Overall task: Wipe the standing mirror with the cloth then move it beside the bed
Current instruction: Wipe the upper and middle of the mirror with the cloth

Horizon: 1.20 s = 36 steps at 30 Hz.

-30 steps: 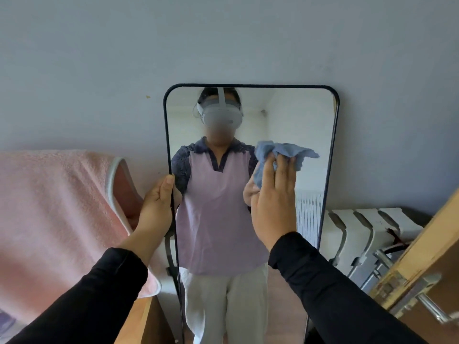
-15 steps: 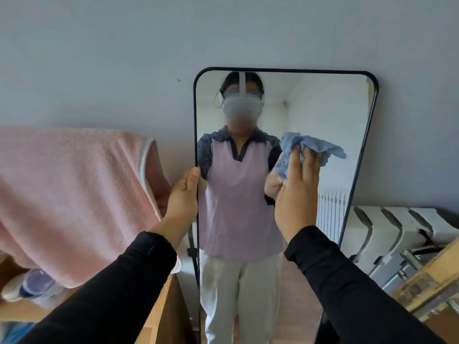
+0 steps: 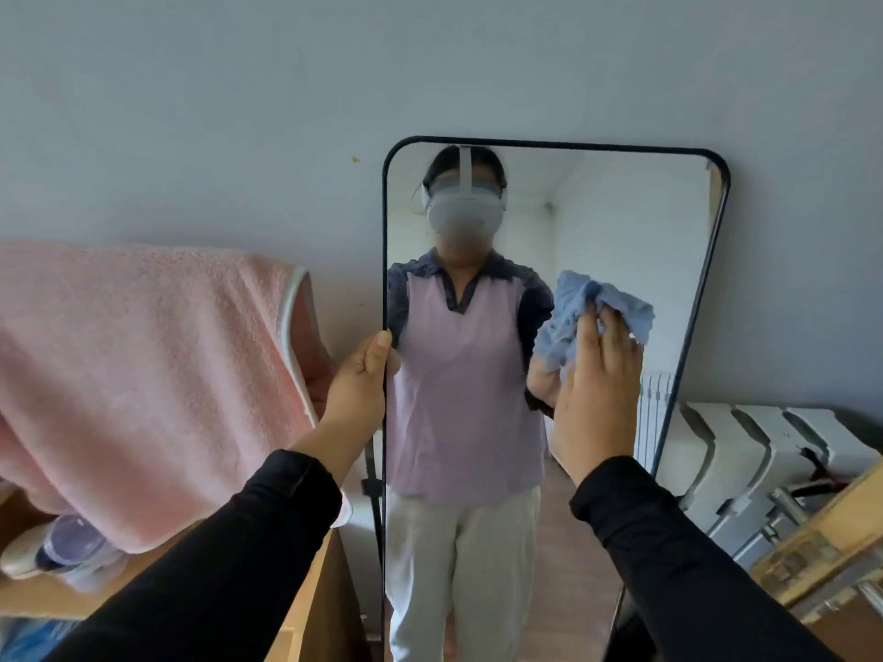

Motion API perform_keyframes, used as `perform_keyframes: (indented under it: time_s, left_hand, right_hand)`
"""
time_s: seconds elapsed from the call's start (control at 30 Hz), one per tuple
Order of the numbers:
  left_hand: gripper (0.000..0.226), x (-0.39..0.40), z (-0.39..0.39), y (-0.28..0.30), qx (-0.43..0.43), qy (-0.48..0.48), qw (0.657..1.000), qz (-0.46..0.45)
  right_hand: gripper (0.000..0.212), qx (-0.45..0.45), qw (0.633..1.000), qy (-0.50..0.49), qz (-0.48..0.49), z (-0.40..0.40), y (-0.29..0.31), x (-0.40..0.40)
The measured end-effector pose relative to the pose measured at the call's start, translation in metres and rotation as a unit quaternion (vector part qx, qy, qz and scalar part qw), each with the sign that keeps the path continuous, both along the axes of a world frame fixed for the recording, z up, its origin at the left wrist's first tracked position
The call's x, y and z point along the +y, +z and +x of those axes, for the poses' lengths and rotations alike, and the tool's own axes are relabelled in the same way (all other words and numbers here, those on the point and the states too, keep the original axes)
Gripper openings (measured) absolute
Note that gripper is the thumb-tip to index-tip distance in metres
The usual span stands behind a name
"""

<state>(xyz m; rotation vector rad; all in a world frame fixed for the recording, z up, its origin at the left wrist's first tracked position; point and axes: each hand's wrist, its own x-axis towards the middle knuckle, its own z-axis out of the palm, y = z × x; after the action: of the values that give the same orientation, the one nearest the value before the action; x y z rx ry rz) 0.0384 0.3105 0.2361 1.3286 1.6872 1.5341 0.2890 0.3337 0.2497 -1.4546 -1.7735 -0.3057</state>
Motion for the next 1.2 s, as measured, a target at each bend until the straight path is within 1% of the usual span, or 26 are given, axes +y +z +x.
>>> perform_keyframes:
  time_s: [0.03,0.07,0.1,0.13,0.17,0.23,0.27,0.3,0.37,0.43,0.5,0.57,0.63,0.7,0.73,0.77,0.83,0.87,0.9,0.97,1.03,1.07,1.13,1.2]
  left_hand:
    - [0.052,-0.001,0.002,0.0,-0.009,0.0,1.0,0.001]
    - [0.052,-0.001,0.003,0.0,-0.016,0.001,1.0,0.001]
    - [0.052,-0.002,0.005,0.0,-0.02,0.003,1.0,-0.001]
    - [0.051,-0.002,0.006,0.001,-0.019,0.006,1.0,-0.001]
    - [0.05,-0.002,0.007,0.001,-0.017,0.009,1.0,0.002]
    - [0.036,-0.001,0.006,-0.001,-0.017,0.008,1.0,0.017]
    - [0.028,0.0,0.005,-0.002,-0.017,0.004,1.0,0.019]
    - [0.025,0.001,0.002,-0.003,-0.018,0.0,1.0,0.018]
    - [0.027,0.003,-0.003,-0.007,-0.022,-0.012,1.0,0.012]
    - [0.038,0.004,-0.006,-0.008,-0.013,-0.017,1.0,0.01]
    - [0.054,0.005,-0.006,-0.009,0.006,-0.012,1.0,0.005]
    - [0.055,0.005,-0.005,-0.008,0.004,-0.009,1.0,0.003]
    - [0.053,0.006,-0.005,-0.009,-0.001,-0.008,1.0,0.002]
    - [0.054,0.008,-0.006,-0.01,-0.006,-0.008,1.0,-0.001]
    - [0.055,0.008,-0.006,-0.011,-0.008,-0.006,1.0,-0.001]
    - [0.054,0.009,-0.005,-0.011,-0.006,-0.004,1.0,0.002]
    - [0.045,0.012,-0.004,-0.012,-0.012,-0.006,1.0,0.012]
    - [0.041,0.013,-0.005,-0.012,-0.026,-0.011,1.0,0.012]
    - [0.038,0.013,-0.006,-0.012,-0.042,-0.019,0.999,0.005]
    - [0.043,0.012,-0.009,-0.011,-0.057,-0.031,0.998,-0.004]
    - [0.056,0.011,-0.011,-0.011,-0.03,-0.029,0.999,-0.003]
    - [0.06,0.01,-0.012,-0.011,-0.013,-0.022,1.0,-0.002]
    - [0.068,0.008,-0.011,-0.011,-0.008,-0.018,1.0,0.007]
    - [0.067,0.005,-0.007,-0.008,-0.009,-0.021,1.0,0.013]
  right_hand:
    - [0.075,0.038,0.999,0.004,0.003,-0.008,0.0,0.0]
    - [0.075,0.056,0.998,0.014,0.0,-0.02,0.0,-0.001]
    - [0.074,0.052,0.998,0.03,-0.007,-0.035,0.0,-0.005]
    - [0.074,0.028,0.998,0.054,-0.015,-0.052,0.0,-0.009]
    - [0.073,-0.017,0.996,0.089,-0.018,-0.07,-0.003,-0.014]
    - [0.069,-0.136,0.978,0.159,-0.008,-0.1,-0.015,-0.025]
    - [0.069,-0.186,0.966,0.177,-0.006,-0.111,-0.022,-0.028]
    - [0.071,-0.215,0.959,0.183,-0.007,-0.116,-0.026,-0.029]
    - [0.071,-0.25,0.953,0.171,-0.002,-0.109,-0.029,-0.027]
    - [0.07,-0.27,0.952,0.141,0.001,-0.085,-0.028,-0.023]
    - [0.073,-0.241,0.966,0.095,-0.02,-0.054,-0.029,-0.019]
    - [0.076,-0.17,0.984,0.029,-0.047,-0.032,-0.029,-0.02]
    - [0.076,-0.09,0.994,-0.022,-0.062,-0.032,-0.028,-0.023]
    - [0.077,-0.036,0.997,-0.01,-0.068,-0.048,-0.024,-0.028]
    - [0.077,-0.039,0.997,0.02,-0.069,-0.06,-0.023,-0.031]
    - [0.077,-0.076,0.993,0.061,-0.065,-0.073,-0.026,-0.035]
    - [0.071,-0.187,0.972,0.136,-0.047,-0.099,-0.037,-0.043]
    - [0.066,-0.227,0.961,0.152,-0.036,-0.108,-0.043,-0.045]
    - [0.062,-0.248,0.956,0.152,-0.024,-0.111,-0.046,-0.047]
    - [0.062,-0.276,0.952,0.133,-0.004,-0.104,-0.047,-0.045]
    - [0.069,-0.288,0.952,0.105,-0.008,-0.082,-0.045,-0.041]
    - [0.073,-0.279,0.957,0.081,-0.014,-0.069,-0.046,-0.04]
    - [0.075,-0.231,0.972,0.03,-0.037,-0.044,-0.052,-0.036]
    - [0.074,-0.177,0.982,-0.01,-0.06,-0.028,-0.057,-0.036]
